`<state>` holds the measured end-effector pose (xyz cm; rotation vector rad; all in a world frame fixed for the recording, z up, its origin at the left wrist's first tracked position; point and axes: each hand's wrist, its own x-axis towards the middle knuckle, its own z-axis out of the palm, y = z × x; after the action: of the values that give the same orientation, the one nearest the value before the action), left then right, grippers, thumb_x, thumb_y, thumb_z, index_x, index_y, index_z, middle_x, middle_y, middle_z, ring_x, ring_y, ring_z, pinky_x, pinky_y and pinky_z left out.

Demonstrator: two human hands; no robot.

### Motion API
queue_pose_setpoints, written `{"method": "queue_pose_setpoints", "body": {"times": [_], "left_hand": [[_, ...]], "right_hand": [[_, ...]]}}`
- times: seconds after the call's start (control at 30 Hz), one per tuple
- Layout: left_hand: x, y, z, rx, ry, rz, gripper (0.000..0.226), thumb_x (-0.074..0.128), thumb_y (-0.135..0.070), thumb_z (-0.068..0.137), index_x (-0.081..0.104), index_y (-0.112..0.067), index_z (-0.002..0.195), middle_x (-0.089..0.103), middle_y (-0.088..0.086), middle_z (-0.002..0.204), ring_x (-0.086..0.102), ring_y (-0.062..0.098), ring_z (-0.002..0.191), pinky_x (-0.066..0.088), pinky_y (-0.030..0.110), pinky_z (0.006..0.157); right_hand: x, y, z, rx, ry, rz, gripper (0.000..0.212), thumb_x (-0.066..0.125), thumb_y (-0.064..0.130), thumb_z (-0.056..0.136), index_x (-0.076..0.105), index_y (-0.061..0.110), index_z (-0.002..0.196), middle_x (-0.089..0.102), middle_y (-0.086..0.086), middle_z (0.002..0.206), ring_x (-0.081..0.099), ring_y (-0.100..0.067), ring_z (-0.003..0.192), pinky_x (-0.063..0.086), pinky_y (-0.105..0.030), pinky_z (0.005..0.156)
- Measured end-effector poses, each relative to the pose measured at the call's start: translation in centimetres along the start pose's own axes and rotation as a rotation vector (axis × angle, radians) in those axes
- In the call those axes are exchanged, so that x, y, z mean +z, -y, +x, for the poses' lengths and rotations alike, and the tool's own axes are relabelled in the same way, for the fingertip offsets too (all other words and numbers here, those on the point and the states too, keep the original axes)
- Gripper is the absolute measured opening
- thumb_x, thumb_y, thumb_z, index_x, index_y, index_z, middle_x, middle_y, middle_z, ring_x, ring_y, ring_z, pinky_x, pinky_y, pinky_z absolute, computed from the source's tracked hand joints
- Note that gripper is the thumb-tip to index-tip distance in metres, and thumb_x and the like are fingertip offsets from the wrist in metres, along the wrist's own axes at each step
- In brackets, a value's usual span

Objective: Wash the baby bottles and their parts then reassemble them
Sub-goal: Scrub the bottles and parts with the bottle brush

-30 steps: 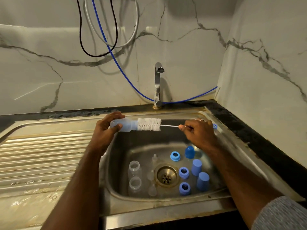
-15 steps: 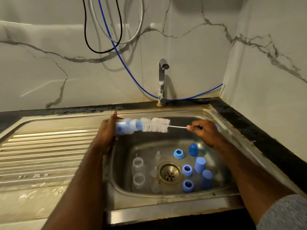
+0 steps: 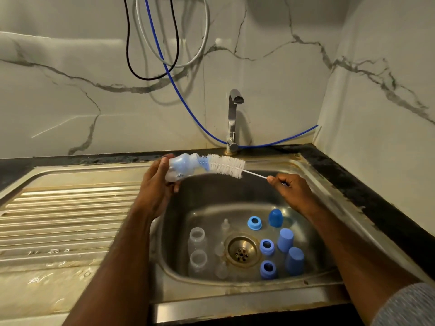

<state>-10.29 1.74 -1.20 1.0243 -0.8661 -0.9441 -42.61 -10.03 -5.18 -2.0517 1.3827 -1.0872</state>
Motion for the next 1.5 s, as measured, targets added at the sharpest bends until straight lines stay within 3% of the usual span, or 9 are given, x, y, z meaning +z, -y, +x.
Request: {"method": "queue_pose_setpoints", "body": {"times": [0.27,0.47,0.57,0.73,0.9,1.07,1.27,1.4,1.5], "left_hand": [[0.4,1.2,0.7,0.349,-0.034,0.756,0.035,0.056,-0.01,0.102,0.056,-0.006,0.136,0.052,0.013,0.141,0.051,0.027,0.13,0.046,0.047,0.109],[-1.6,0.0,0.5,0.176,-0.011,0.541,0.045,0.034,-0.036,0.109,0.066,-0.005,0.104,0.068,0.016,0.097,0.068,0.025,0.088,0.054,0.023,0.067],[-2.0,0.4,0.3,0.025,0.03,0.571,0.053,0.033,-0.044,0.108,0.07,-0.01,0.092,0.072,0.011,0.086,0.069,0.021,0.079,0.053,0.029,0.071],[0.1,0.6,0.6,-0.024,-0.161,0.031,0.039,0.047,-0.05,0.102,0.064,-0.015,0.108,0.071,0.011,0.106,0.068,0.025,0.092,0.054,0.04,0.084],[1.3,1.0,0.9,0.035,-0.123,-0.089,0.02,0.045,-0.03,0.107,0.05,-0.016,0.12,0.058,0.011,0.121,0.061,0.03,0.111,0.052,0.045,0.095],[1.6,1.5,1.0,0.222,-0.115,0.311,0.027,0.046,-0.018,0.107,0.044,-0.01,0.132,0.05,0.015,0.131,0.058,0.031,0.118,0.056,0.048,0.095],[-0.6,1.4,1.4,0.247,-0.145,0.348,0.035,0.04,-0.03,0.108,0.052,-0.006,0.132,0.058,0.016,0.125,0.062,0.023,0.103,0.053,0.016,0.063],[0.3,1.8,1.3,0.181,-0.09,0.424,0.032,0.042,-0.031,0.108,0.052,-0.011,0.131,0.055,0.011,0.124,0.061,0.028,0.111,0.057,0.033,0.08],[-0.4,1.3,1.4,0.196,-0.09,0.465,0.034,0.041,-0.033,0.107,0.053,-0.004,0.121,0.059,0.023,0.116,0.064,0.022,0.088,0.054,0.026,0.065]], "right_hand": [[-0.7,1.5,-0.2,-0.336,-0.179,-0.578,0.049,0.056,0.053,0.095,0.045,0.024,0.058,0.04,0.009,0.049,0.035,-0.005,0.048,0.021,-0.022,0.05],[-1.0,0.9,-0.4,-0.268,0.177,-0.32,0.059,0.05,0.057,0.097,0.046,0.016,0.054,0.041,0.006,0.046,0.038,-0.01,0.044,0.032,-0.024,0.048],[-0.6,1.1,-0.3,-0.186,0.257,-0.007,0.057,0.057,0.044,0.099,0.037,0.021,0.051,0.029,0.008,0.048,0.029,-0.011,0.047,0.029,-0.02,0.049],[1.0,1.4,0.3,0.01,0.177,0.217,0.06,0.058,0.043,0.099,0.045,-0.003,0.062,0.036,-0.006,0.059,0.034,-0.018,0.057,0.033,-0.032,0.056],[2.0,1.9,-0.2,-0.021,0.018,-0.044,0.054,0.055,0.048,0.098,0.041,0.021,0.054,0.038,0.01,0.045,0.035,-0.008,0.045,0.034,-0.028,0.053],[0.9,2.4,-0.6,-0.2,-0.171,-0.535,0.058,0.045,0.064,0.093,0.044,0.022,0.054,0.04,0.007,0.046,0.038,-0.009,0.044,0.032,-0.026,0.046],[-0.4,2.0,-0.3,-0.325,-0.234,-0.508,0.051,0.056,0.056,0.093,0.046,0.023,0.056,0.039,0.008,0.047,0.034,-0.008,0.045,0.027,-0.023,0.046],[0.6,3.1,-1.1,-0.339,-0.286,-0.562,0.049,0.054,0.056,0.095,0.047,0.024,0.06,0.042,0.007,0.049,0.041,-0.013,0.044,0.038,-0.028,0.045],[-0.1,3.3,-1.2,-0.439,-0.273,-0.571,0.053,0.059,0.054,0.094,0.042,0.025,0.054,0.038,0.009,0.045,0.035,-0.011,0.041,0.028,-0.022,0.043]]}}
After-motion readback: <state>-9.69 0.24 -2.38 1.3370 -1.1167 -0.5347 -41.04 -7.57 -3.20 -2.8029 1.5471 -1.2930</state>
